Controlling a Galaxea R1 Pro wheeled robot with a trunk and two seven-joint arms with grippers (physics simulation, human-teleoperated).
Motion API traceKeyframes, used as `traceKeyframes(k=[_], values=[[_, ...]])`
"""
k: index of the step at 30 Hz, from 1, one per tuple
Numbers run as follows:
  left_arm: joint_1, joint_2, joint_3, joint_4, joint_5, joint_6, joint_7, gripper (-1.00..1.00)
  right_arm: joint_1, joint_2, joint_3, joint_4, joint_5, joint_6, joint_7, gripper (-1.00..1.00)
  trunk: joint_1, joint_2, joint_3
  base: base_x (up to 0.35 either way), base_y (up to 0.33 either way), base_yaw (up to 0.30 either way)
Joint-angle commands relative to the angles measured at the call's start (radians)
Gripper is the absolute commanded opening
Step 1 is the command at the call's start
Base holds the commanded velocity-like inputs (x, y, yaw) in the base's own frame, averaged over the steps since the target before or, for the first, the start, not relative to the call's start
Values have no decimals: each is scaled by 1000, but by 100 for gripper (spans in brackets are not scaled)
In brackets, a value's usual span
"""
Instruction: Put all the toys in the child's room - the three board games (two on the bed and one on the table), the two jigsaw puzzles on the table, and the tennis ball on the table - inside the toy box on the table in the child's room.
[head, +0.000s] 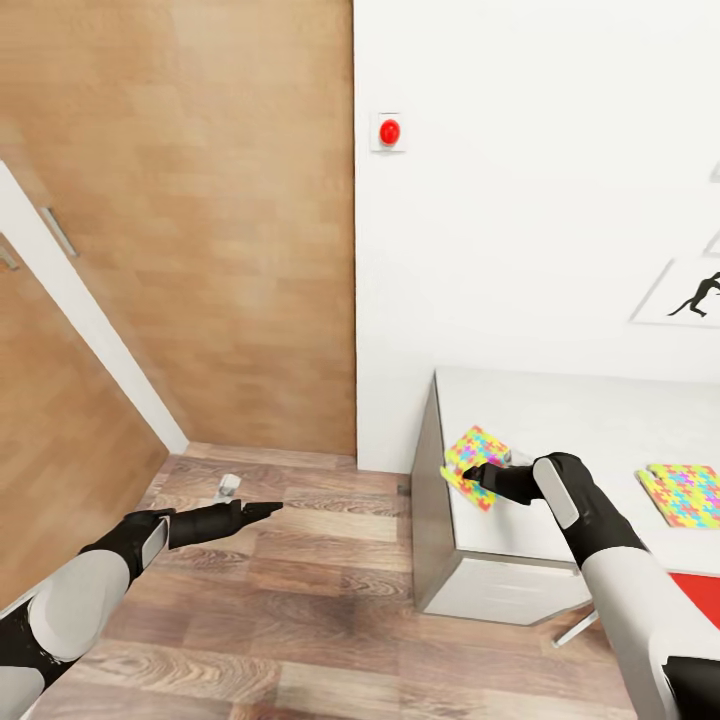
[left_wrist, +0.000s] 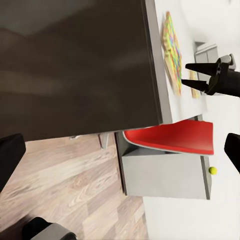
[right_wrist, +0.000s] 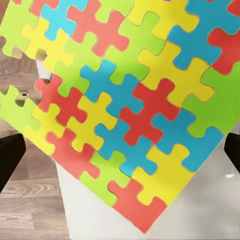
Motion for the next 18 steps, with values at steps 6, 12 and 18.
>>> traceKeyframes(k=[6,12,18], values=[[-1,0,8,0,-9,12,-4,100,-1,0,-1,-1,-4,5,-4,100,1,-2,-2,0,127,0],[-1,-3,9,0,-9,11,-4,100,-1,-1,0,-1,-5,5,-4,100,1,-2,-2,81,99,0],[-1,-5,8,0,-9,11,-4,100,0,-2,-1,-1,-5,5,-4,100,1,-2,-2,43,35,0]])
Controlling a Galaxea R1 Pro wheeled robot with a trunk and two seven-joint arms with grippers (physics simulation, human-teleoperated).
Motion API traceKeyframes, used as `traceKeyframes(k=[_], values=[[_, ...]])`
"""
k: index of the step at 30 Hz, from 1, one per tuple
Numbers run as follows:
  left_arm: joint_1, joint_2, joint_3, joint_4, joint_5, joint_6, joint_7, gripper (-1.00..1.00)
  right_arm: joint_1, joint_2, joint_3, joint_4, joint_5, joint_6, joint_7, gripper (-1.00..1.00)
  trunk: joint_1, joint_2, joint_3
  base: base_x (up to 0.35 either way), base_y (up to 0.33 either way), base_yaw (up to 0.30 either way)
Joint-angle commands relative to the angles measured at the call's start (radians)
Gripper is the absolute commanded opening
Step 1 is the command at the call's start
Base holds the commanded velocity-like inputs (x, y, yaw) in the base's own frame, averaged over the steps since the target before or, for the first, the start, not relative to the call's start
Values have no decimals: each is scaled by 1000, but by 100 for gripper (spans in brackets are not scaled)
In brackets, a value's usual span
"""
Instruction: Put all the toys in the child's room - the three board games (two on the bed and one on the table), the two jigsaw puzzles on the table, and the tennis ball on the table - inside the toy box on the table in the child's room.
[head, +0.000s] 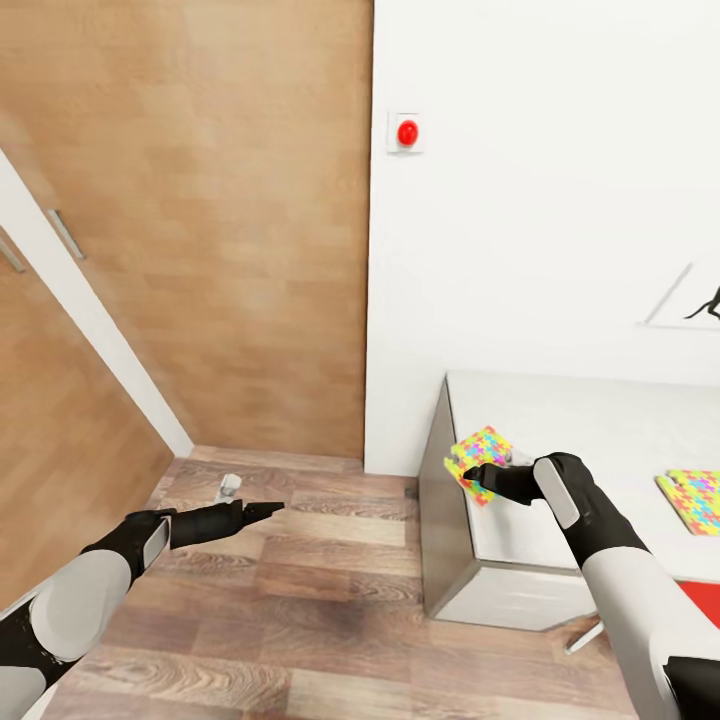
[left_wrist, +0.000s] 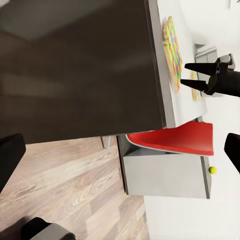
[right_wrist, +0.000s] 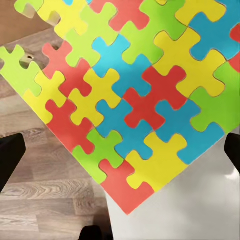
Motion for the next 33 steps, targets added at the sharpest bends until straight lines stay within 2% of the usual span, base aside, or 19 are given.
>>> traceKeyframes(k=[1,9,24,27,33], values=[[-1,0,8,-1,-9,10,-5,100,0,0,-1,-1,-6,4,-4,100,1,-2,-2,62,23,0],[-1,-2,8,-1,-9,9,-5,100,0,0,-2,-1,-7,4,-4,100,1,-2,-2,97,43,0],[-1,-6,8,-1,-9,9,-5,100,6,-3,-3,-9,-14,5,15,100,1,-2,5,-19,57,0],[-1,-7,8,-1,-9,9,-5,100,8,-21,-3,-21,-15,5,51,100,1,-2,10,0,1,0],[-1,-7,8,-1,-9,9,-5,100,20,-65,-4,-114,-16,14,117,100,1,-2,20,0,0,0]])
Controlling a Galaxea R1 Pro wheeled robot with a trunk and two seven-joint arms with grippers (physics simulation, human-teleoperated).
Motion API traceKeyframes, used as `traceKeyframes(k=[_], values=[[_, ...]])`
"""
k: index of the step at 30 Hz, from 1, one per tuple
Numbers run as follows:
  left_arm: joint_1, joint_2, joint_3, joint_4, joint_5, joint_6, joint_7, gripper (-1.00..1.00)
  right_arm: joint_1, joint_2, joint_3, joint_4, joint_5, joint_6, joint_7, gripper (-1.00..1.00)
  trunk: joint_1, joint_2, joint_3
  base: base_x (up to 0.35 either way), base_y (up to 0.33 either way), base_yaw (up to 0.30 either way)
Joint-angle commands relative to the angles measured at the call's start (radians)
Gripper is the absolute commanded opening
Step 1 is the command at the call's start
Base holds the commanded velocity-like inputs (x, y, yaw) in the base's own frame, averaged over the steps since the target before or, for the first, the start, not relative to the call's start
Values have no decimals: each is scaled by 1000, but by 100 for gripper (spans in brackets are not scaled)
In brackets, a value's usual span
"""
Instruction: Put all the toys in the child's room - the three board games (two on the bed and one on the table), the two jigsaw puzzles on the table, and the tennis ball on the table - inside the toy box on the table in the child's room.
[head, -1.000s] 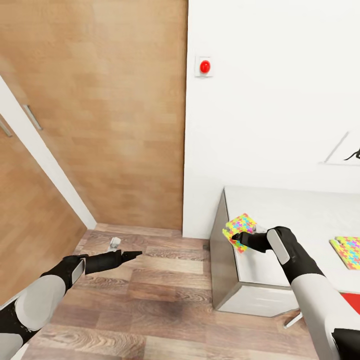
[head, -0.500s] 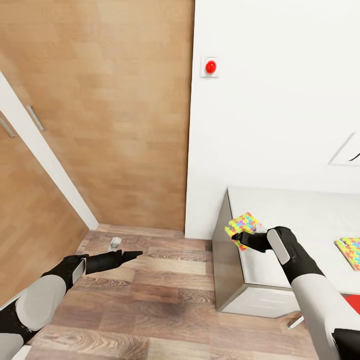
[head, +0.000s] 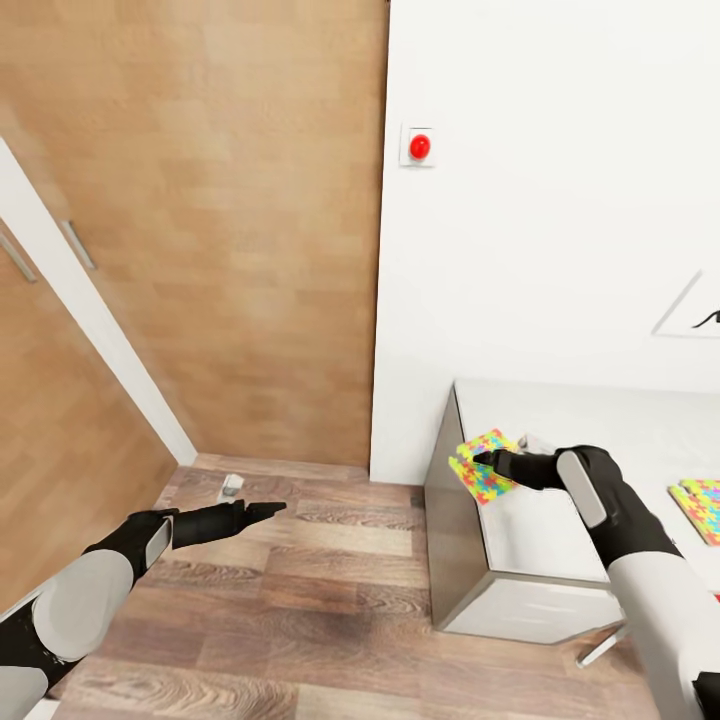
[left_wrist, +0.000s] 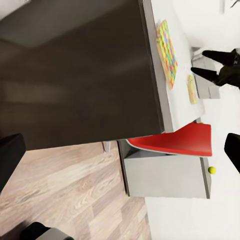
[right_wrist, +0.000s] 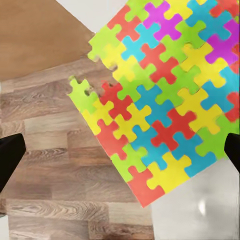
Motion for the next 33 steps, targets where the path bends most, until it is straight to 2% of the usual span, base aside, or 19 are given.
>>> traceKeyframes(k=[1,6,9,14,15,18,25,26,29,33], values=[[-1,0,8,-1,-9,10,-5,100,3,-5,-3,-17,7,6,16,100,1,-2,0,0,0,0],[-1,0,8,-1,-9,10,-5,100,37,-28,-16,-115,-8,29,71,100,1,-2,8,0,0,0],[-1,1,8,-1,-9,10,-5,100,75,-36,-45,-200,-38,60,127,100,1,-2,13,0,0,0],[-1,0,8,-1,-9,9,-4,100,123,-39,-106,-318,-88,95,217,100,1,-2,21,0,0,0],[-1,0,8,-1,-9,9,-3,100,143,-39,-132,-366,-105,101,259,100,1,-2,23,0,0,0],[-1,0,8,-1,-9,9,-3,100,193,-38,-169,-433,-126,104,333,100,1,-2,28,0,0,0],[-1,0,8,-1,-9,9,-2,100,358,-29,-283,-528,-154,70,582,100,1,-2,39,0,0,0],[-1,0,8,-1,-9,9,-2,100,400,-24,-317,-544,-157,38,667,100,1,-2,41,0,0,0],[-1,0,8,-1,-9,9,-2,100,457,-15,-350,-558,-160,-27,794,100,1,-2,46,0,0,0],[-1,0,8,-1,-9,10,-3,100,525,-2,-372,-567,-161,-125,943,100,1,-2,52,0,0,0]])
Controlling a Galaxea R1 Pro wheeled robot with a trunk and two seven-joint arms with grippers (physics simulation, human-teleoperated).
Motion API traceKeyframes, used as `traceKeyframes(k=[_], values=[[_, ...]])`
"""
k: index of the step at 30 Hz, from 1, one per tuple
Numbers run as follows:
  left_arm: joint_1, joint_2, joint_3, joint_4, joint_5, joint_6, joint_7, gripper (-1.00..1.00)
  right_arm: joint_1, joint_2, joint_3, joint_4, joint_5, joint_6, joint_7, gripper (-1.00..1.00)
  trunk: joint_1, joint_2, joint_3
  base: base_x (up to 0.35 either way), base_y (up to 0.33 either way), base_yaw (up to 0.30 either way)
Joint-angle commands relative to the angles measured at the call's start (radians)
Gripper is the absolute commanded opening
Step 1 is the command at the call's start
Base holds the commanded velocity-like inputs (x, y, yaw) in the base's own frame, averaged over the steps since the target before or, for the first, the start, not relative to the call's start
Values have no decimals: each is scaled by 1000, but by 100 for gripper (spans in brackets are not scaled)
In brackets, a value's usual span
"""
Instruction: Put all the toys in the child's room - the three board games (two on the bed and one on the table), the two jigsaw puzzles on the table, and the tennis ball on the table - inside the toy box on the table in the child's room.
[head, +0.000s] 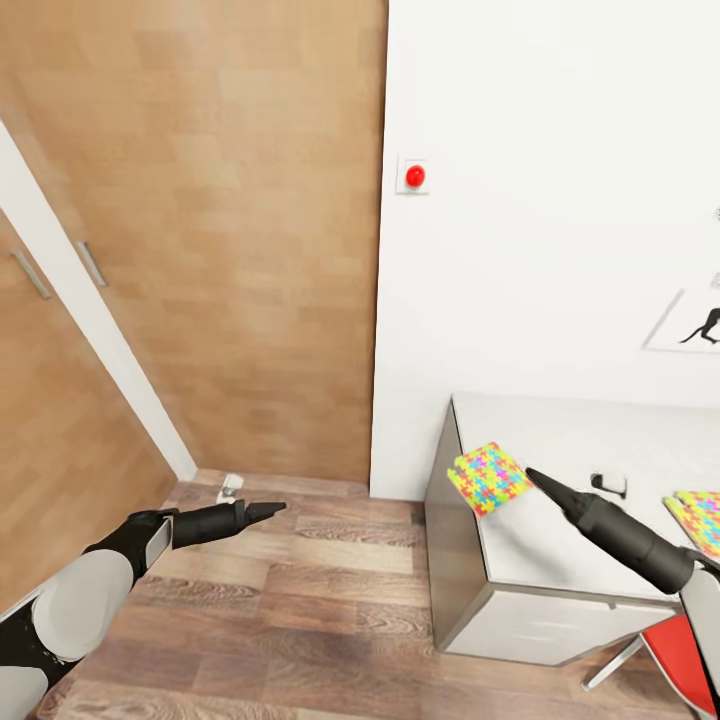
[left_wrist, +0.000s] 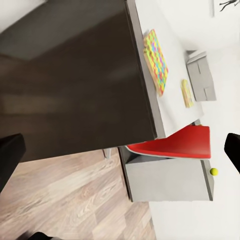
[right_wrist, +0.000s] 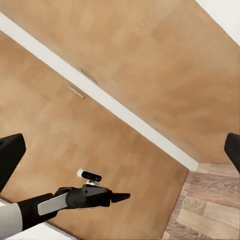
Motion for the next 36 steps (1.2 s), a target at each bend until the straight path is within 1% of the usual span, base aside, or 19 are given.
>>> traceKeyframes(k=[1,5,7,9,16,23,28,36], values=[[-1,0,8,-1,-9,11,-5,100,14,2,-4,-1,-3,-18,34,100,1,-2,0,0,0,0],[-1,-1,8,-1,-9,14,-7,100,61,12,-10,-4,-3,-89,130,100,1,-2,6,0,0,0],[-1,-3,8,-1,-9,18,-5,100,86,24,-12,-6,-3,-121,168,100,1,-2,8,25,0,0],[-2,-8,8,-1,-9,19,-5,100,96,32,-14,-6,-2,-133,182,100,1,-2,9,85,0,0],[-2,-25,8,-1,-9,22,0,100,110,44,-14,-12,5,-154,201,100,1,-2,10,199,0,0],[-2,-30,8,-1,-9,22,1,100,113,47,-17,-6,6,-159,209,100,1,-2,10,291,-13,0],[-2,-39,8,-1,-10,22,2,100,114,47,-23,-4,7,-160,211,100,1,-2,10,261,-160,0],[-2,-44,7,-1,-11,21,-1,100,115,48,-24,-4,7,-160,210,100,1,-2,10,100,-75,0]])
